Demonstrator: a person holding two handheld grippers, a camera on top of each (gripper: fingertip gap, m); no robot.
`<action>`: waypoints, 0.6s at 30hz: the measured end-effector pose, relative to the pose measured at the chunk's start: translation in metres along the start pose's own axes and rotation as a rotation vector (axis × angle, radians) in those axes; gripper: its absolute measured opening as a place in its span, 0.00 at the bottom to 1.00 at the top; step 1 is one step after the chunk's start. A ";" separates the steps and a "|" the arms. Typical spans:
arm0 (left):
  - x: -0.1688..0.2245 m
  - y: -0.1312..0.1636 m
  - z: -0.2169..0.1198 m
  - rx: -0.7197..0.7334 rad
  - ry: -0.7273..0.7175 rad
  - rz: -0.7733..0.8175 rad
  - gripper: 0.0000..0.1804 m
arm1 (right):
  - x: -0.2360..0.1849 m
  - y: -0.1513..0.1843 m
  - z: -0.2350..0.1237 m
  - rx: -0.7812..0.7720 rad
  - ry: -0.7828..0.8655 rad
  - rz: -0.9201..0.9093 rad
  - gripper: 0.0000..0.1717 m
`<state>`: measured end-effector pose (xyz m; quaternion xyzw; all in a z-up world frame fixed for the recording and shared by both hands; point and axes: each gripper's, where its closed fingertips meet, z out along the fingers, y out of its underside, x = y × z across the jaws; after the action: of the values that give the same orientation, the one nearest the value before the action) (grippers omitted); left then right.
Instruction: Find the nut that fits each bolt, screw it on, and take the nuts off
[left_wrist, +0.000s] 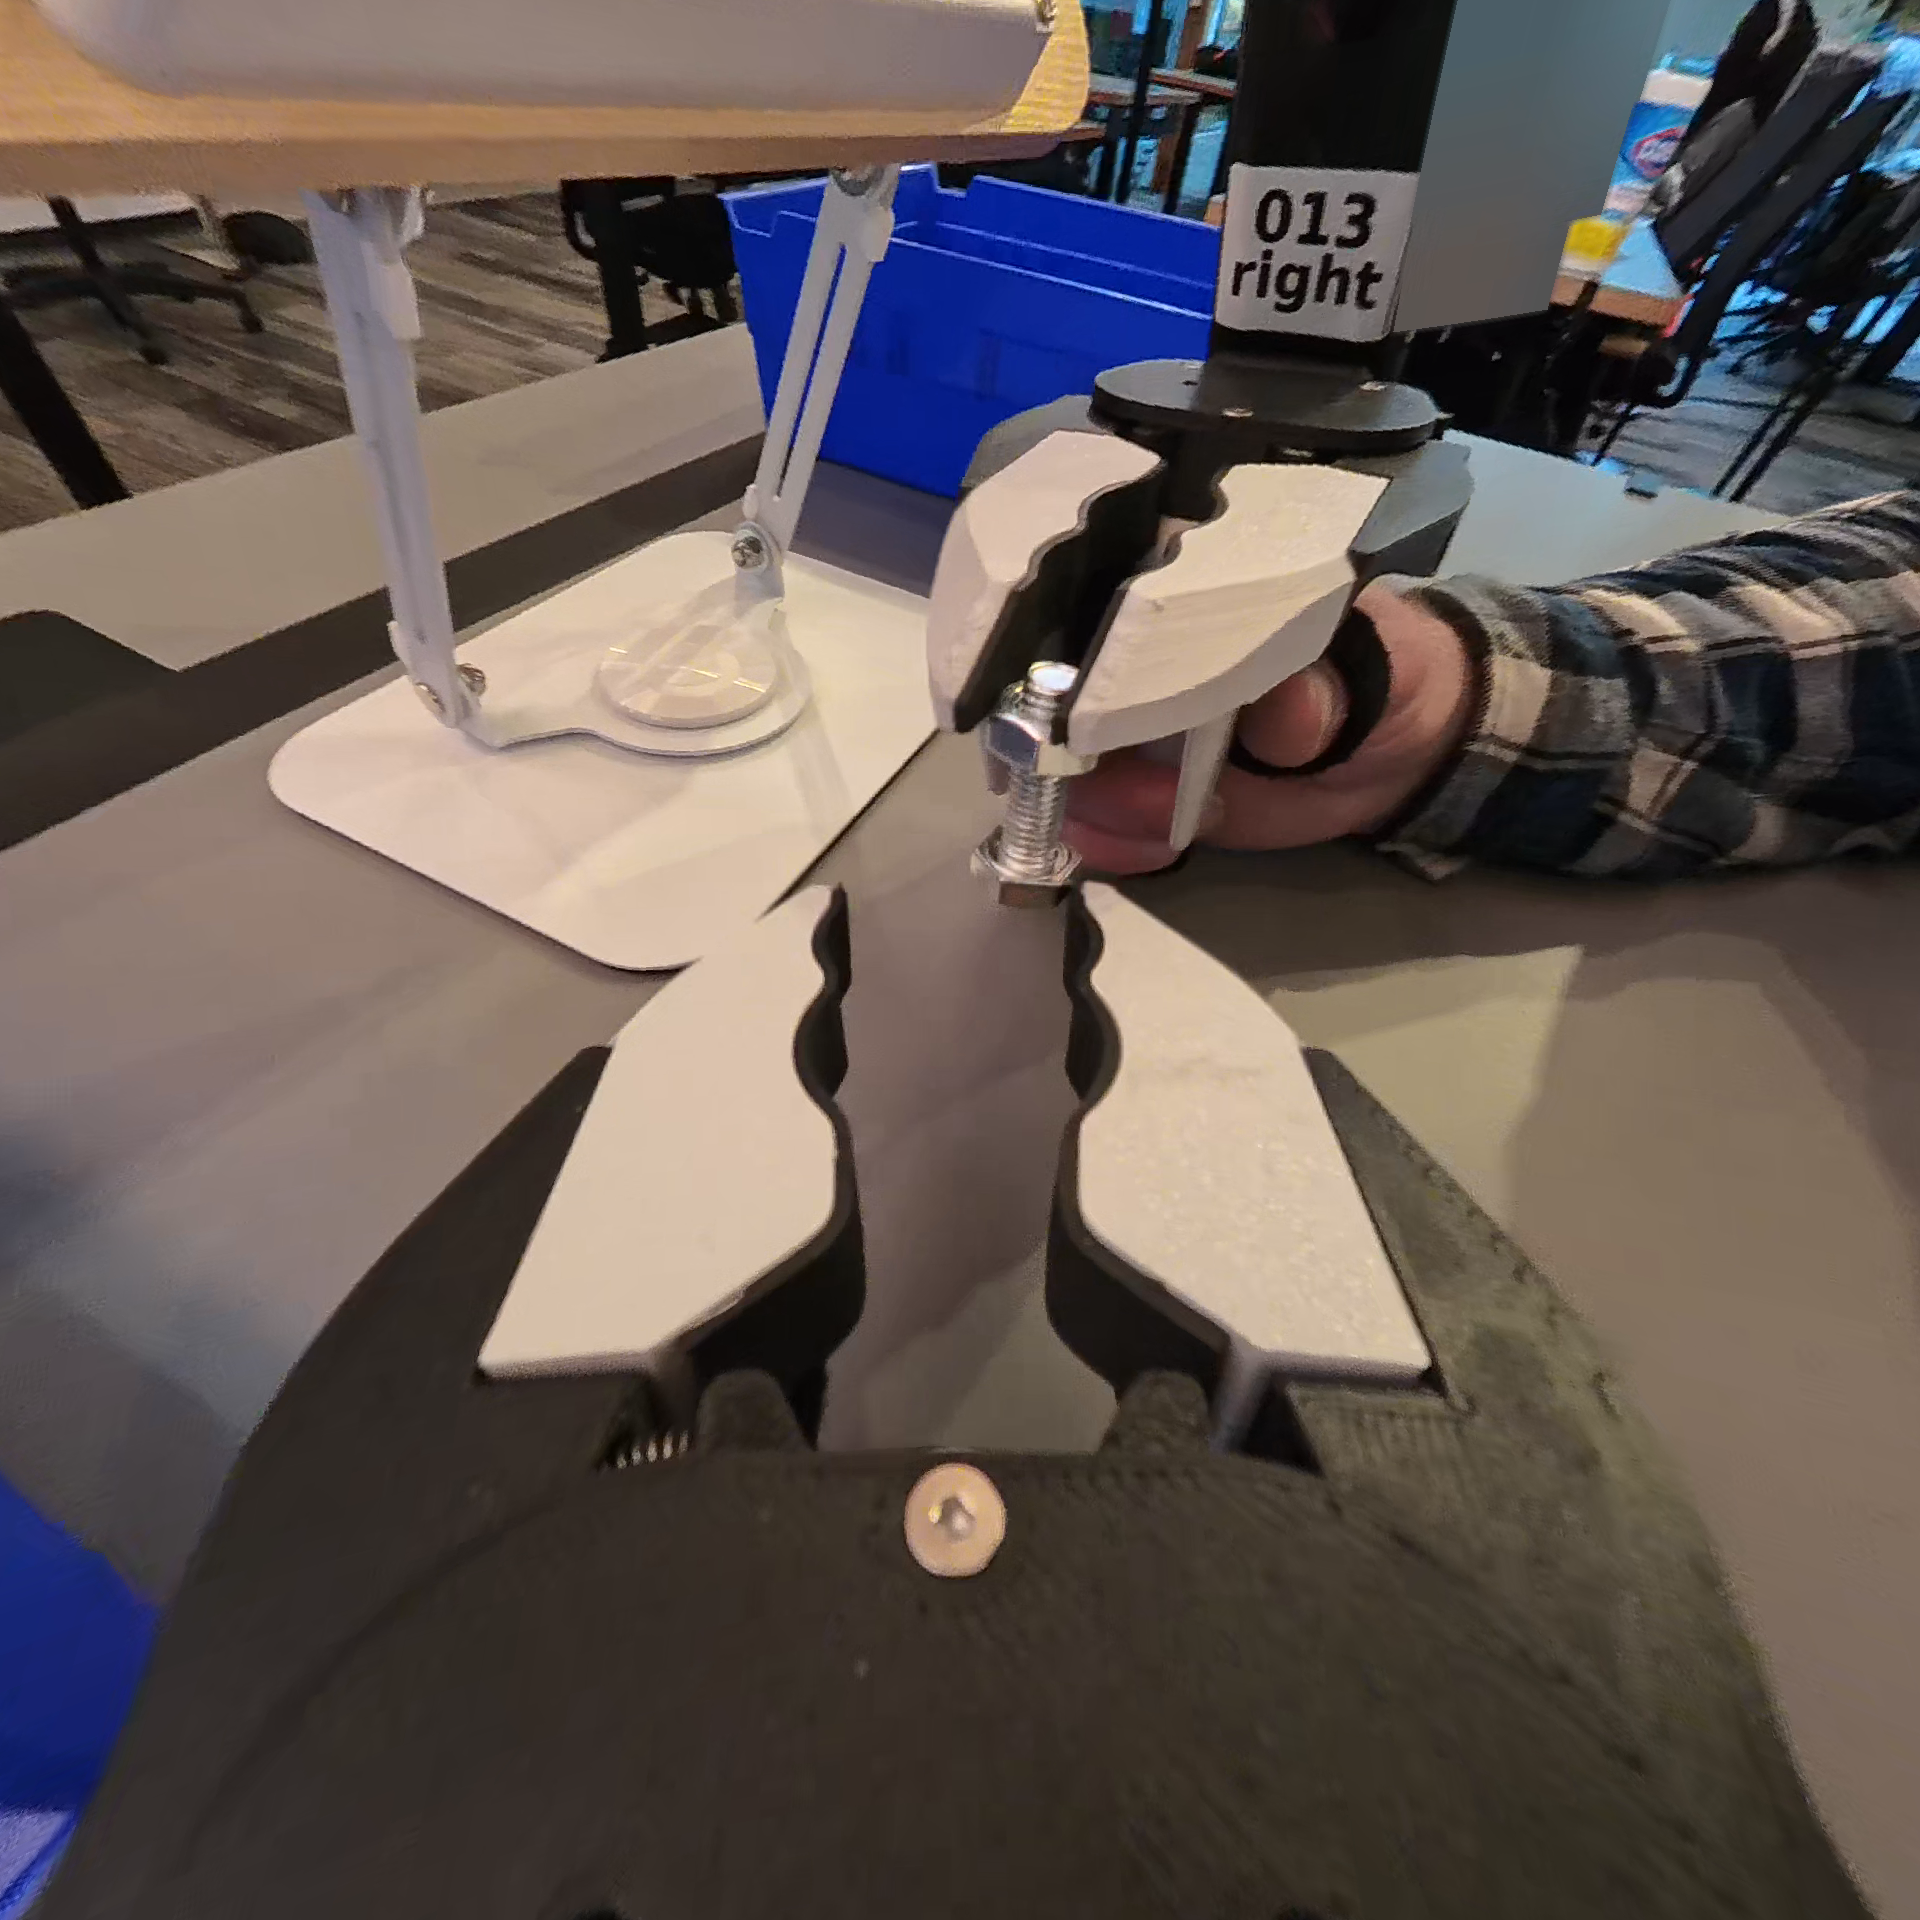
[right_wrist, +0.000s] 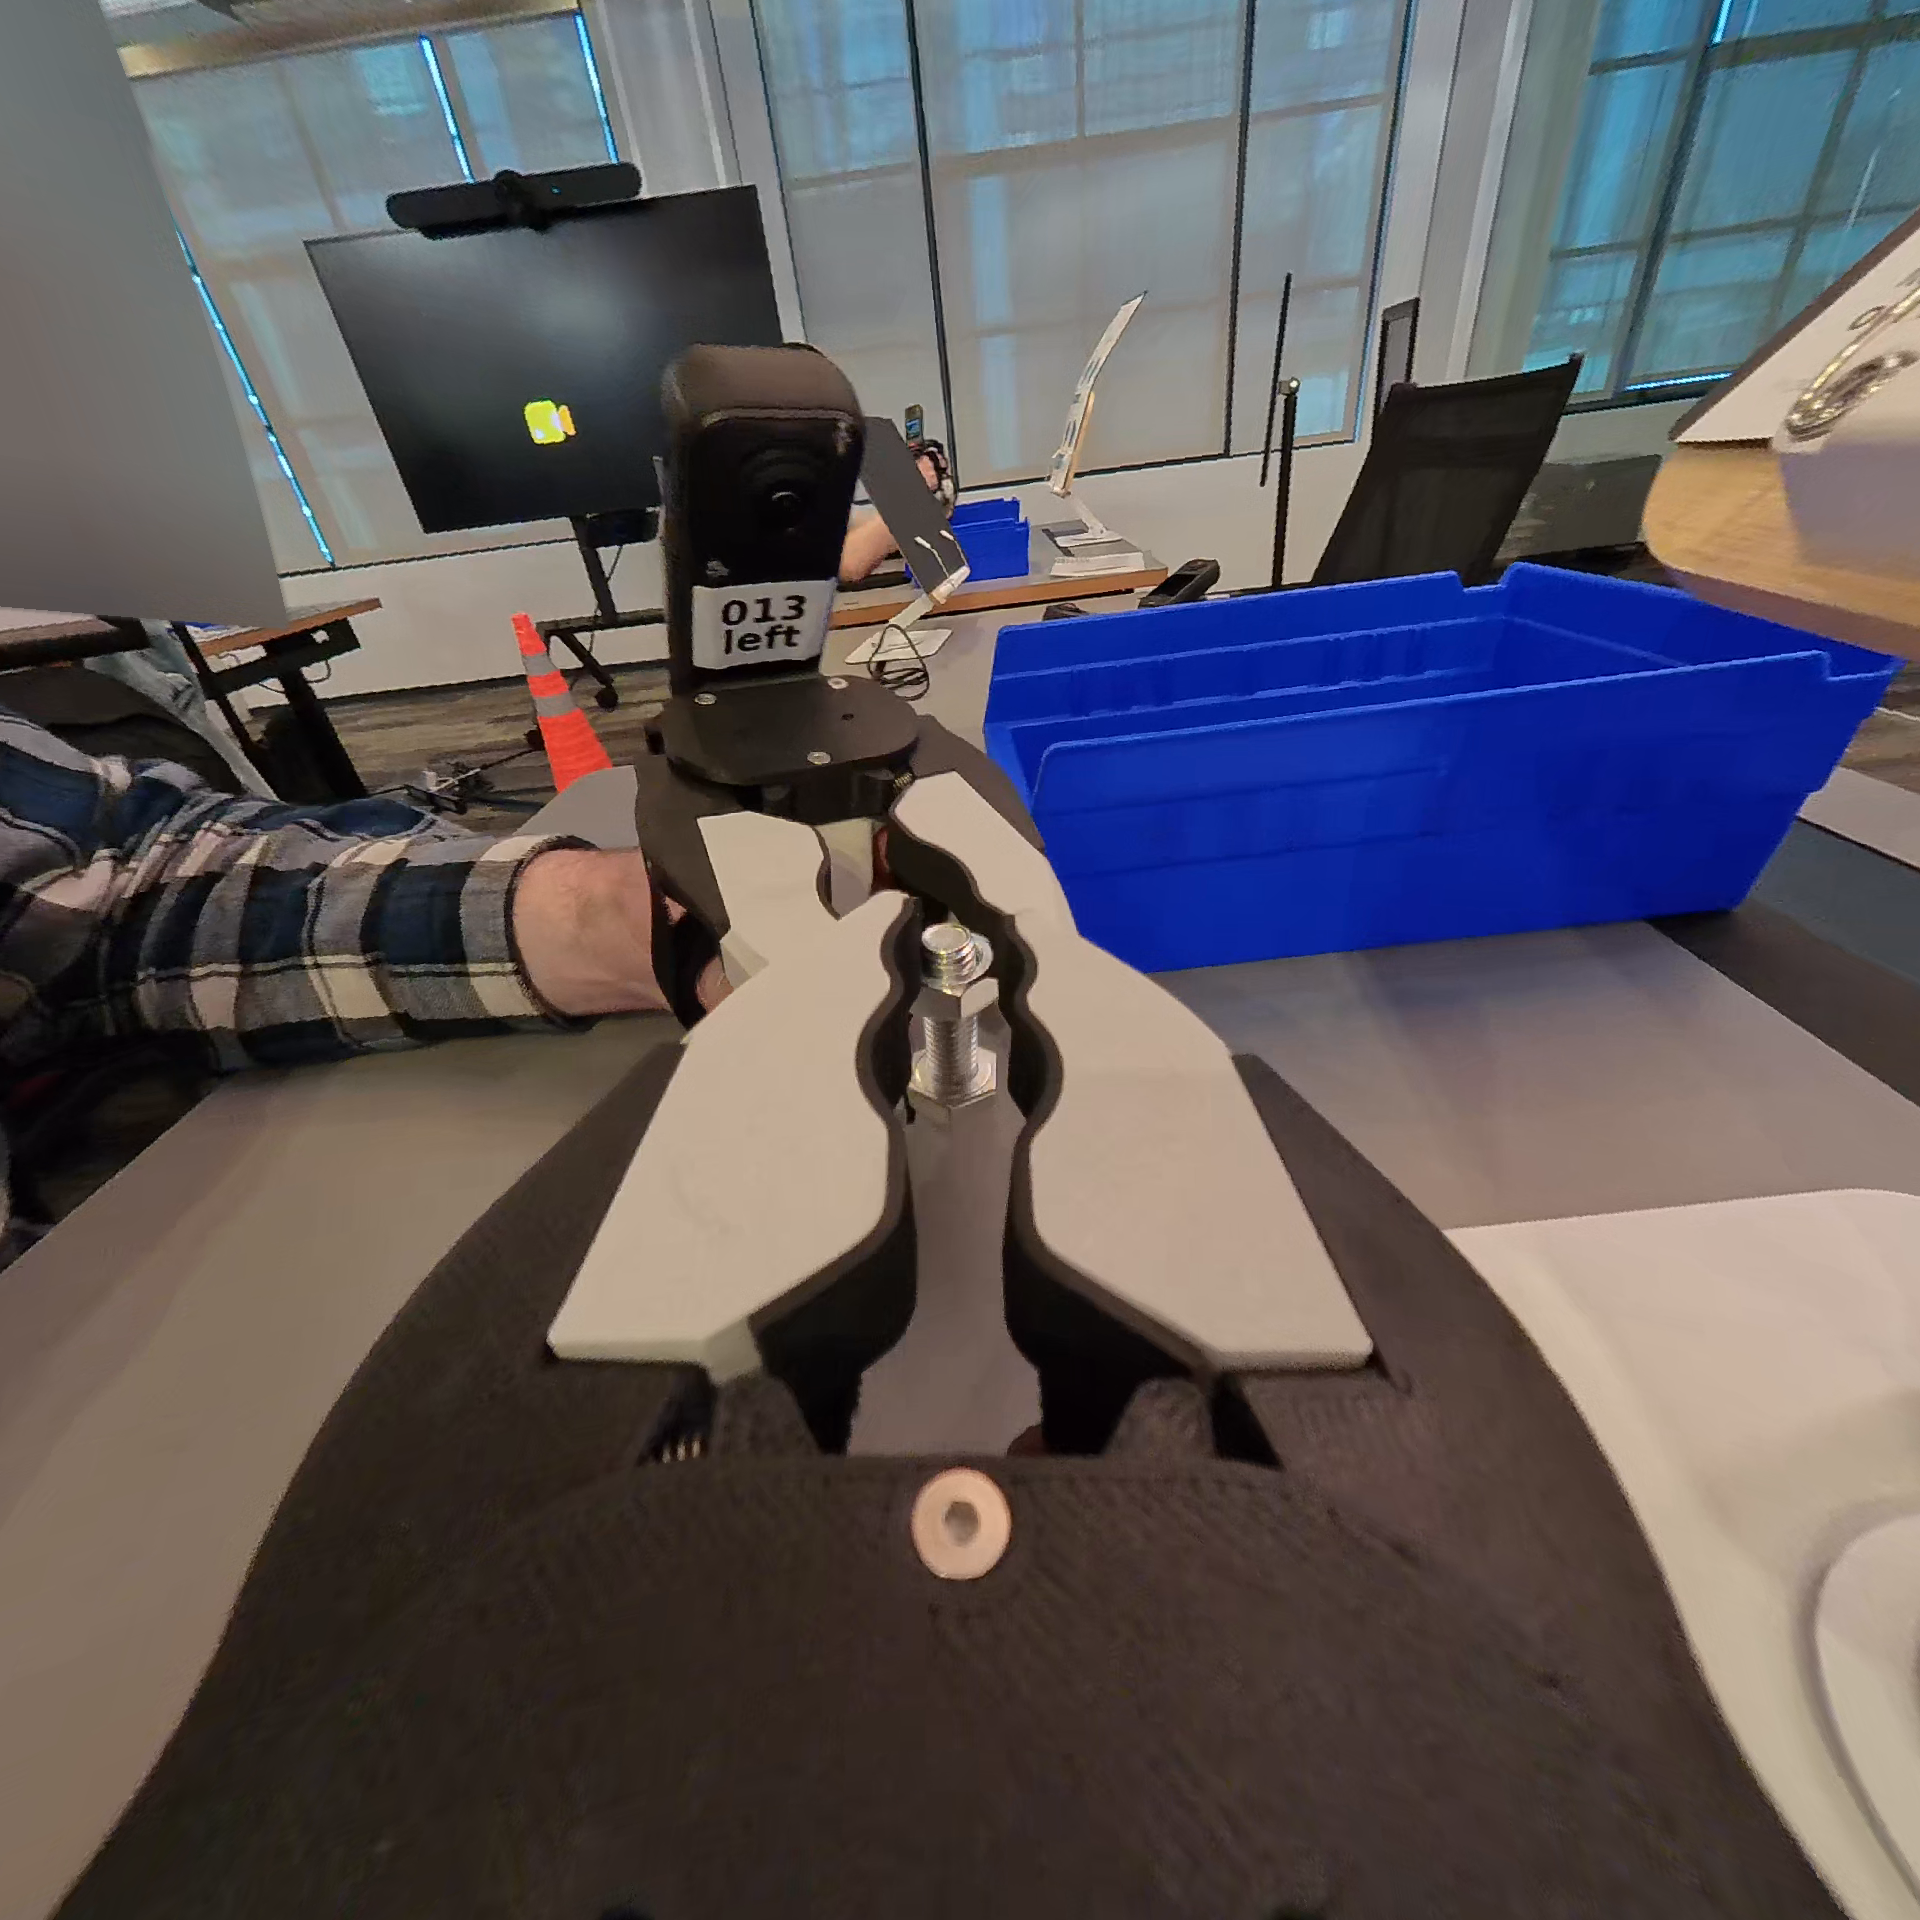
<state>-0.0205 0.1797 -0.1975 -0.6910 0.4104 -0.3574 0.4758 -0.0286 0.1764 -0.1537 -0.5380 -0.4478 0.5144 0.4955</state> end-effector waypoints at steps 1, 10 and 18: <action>-0.002 0.000 0.000 -0.005 -0.024 0.017 0.21 | 0.001 0.000 -0.001 -0.001 0.011 -0.003 0.08; -0.017 -0.004 -0.010 0.016 -0.154 0.090 0.00 | 0.011 0.006 -0.001 -0.063 0.120 -0.081 0.08; -0.024 0.002 -0.008 -0.037 -0.222 0.143 0.00 | 0.013 0.011 0.001 -0.115 0.172 -0.161 0.08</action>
<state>-0.0382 0.1979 -0.1998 -0.7040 0.4098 -0.2363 0.5297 -0.0295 0.1879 -0.1663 -0.5700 -0.4743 0.3985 0.5398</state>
